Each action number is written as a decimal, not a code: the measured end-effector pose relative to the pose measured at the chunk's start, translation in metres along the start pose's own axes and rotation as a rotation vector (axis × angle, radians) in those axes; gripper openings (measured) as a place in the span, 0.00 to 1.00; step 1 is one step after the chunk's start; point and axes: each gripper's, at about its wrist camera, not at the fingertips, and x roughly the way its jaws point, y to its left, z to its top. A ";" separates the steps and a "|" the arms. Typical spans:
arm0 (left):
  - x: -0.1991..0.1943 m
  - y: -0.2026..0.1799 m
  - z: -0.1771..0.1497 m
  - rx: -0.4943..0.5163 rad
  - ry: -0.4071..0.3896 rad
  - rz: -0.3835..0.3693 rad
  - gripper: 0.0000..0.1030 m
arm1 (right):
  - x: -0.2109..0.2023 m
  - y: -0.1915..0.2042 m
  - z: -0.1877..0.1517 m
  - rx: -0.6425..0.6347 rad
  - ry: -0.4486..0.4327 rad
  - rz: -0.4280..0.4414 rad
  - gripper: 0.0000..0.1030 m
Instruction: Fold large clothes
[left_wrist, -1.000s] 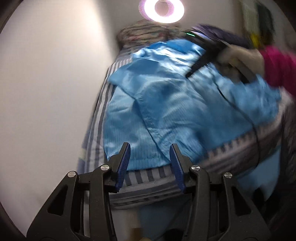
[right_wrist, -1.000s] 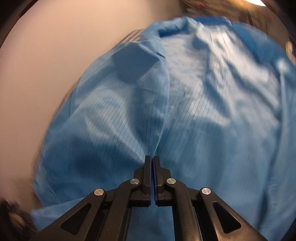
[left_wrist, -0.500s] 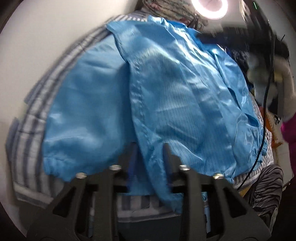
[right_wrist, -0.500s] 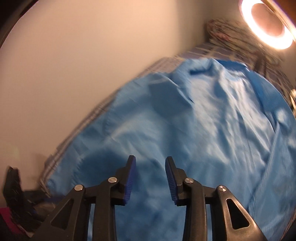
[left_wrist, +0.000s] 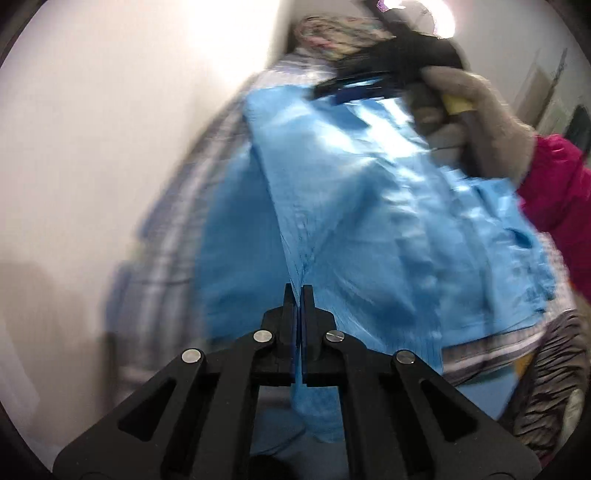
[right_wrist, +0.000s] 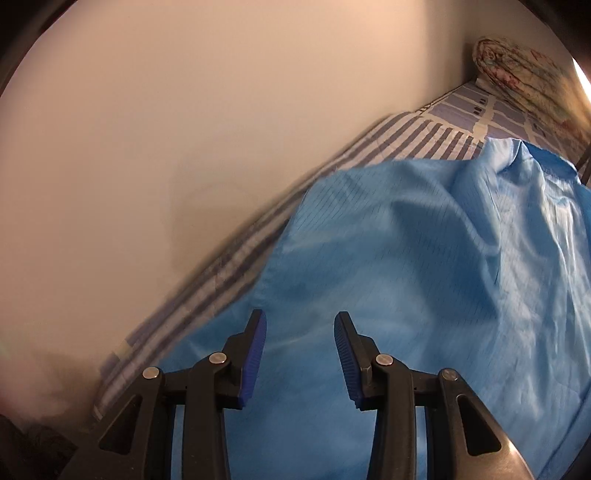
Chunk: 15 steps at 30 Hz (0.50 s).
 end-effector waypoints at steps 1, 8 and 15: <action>0.001 0.008 -0.002 -0.008 0.009 0.031 0.00 | -0.005 -0.014 0.001 0.033 -0.019 -0.002 0.38; 0.015 0.015 0.001 -0.047 0.044 0.035 0.00 | -0.015 -0.123 0.004 0.336 -0.089 -0.042 0.41; 0.029 0.021 0.002 -0.063 0.083 0.008 0.00 | 0.005 -0.168 0.017 0.407 -0.096 -0.191 0.45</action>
